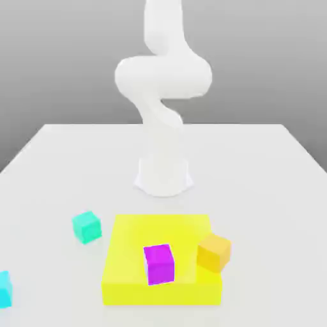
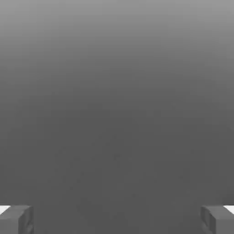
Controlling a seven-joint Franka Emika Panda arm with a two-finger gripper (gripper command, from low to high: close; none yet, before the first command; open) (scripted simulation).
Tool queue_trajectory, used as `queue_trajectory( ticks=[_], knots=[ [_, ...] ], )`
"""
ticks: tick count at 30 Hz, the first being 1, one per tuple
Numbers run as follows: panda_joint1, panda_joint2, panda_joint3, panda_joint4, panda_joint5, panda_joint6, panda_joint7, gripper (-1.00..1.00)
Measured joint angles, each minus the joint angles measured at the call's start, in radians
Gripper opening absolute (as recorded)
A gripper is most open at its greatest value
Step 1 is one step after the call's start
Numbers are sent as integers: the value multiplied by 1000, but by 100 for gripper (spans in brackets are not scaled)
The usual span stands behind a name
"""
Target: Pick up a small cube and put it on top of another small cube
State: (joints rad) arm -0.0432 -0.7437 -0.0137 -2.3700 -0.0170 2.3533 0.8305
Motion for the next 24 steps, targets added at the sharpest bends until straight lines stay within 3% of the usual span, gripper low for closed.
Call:
queue_trajectory(
  ticks=[17,20,24],
  knots=[
    [-396,540,-181,-596,-100,486,239,0],
    [-420,718,-201,-625,-38,626,211,0],
    [-538,872,-58,-607,69,752,139,0]
  ],
)
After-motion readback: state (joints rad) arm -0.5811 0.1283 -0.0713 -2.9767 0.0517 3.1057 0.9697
